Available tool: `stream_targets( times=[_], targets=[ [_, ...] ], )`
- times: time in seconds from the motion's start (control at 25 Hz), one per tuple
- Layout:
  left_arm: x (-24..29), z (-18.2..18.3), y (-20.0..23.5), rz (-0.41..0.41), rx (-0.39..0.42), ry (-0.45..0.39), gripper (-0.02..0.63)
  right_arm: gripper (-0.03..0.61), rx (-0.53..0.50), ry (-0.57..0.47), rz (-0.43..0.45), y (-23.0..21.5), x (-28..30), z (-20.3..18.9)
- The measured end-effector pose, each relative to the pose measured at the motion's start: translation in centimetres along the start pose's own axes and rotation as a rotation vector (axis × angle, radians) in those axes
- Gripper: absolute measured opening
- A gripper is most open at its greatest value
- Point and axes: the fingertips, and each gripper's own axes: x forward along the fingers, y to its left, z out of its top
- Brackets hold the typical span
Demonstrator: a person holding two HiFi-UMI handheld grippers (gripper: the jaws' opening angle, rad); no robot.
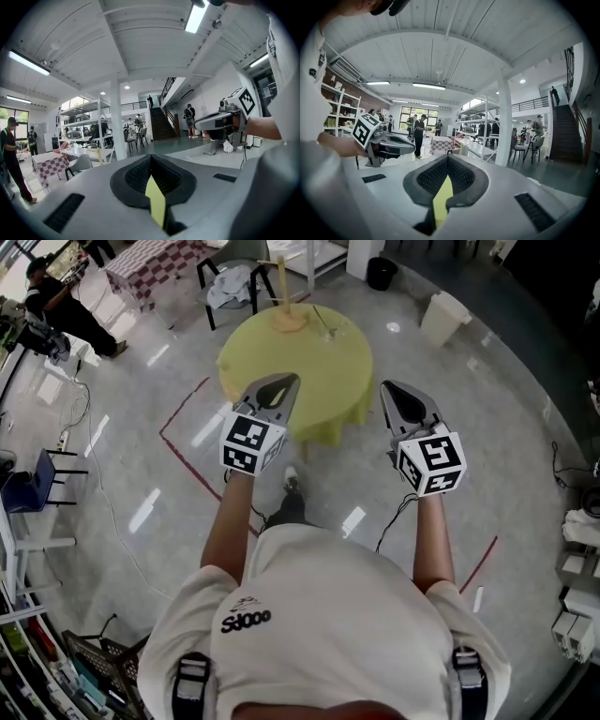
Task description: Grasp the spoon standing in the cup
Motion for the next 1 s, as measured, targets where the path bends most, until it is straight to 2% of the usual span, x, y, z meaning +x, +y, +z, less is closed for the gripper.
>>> stream_targets(
  times=[0.28, 0.52, 0.8, 1.0],
  targets=[
    [4.9, 1.8, 7.5, -0.046, 0.007, -0.018, 0.028, 0.021, -0.021, -0.001, -0.041, -1.9, 7.3, 2.7],
    [9.1, 2.3, 12.9, -0.073, 0.006, -0.028, 0.028, 0.021, 0.004, 0.000, -0.110, -4.8, 12.5, 3.2],
    [13.6, 0.5, 18.2, -0.110, -0.020, -0.003, 0.028, 0.022, 0.052, 0.012, -0.174, -7.4, 18.3, 3.0],
    [16.9, -0.7, 19.8, -0.147, -0.046, 0.005, 0.028, 0.022, 0.052, 0.051, -0.191, -8.7, 20.8, 2.1]
  ],
)
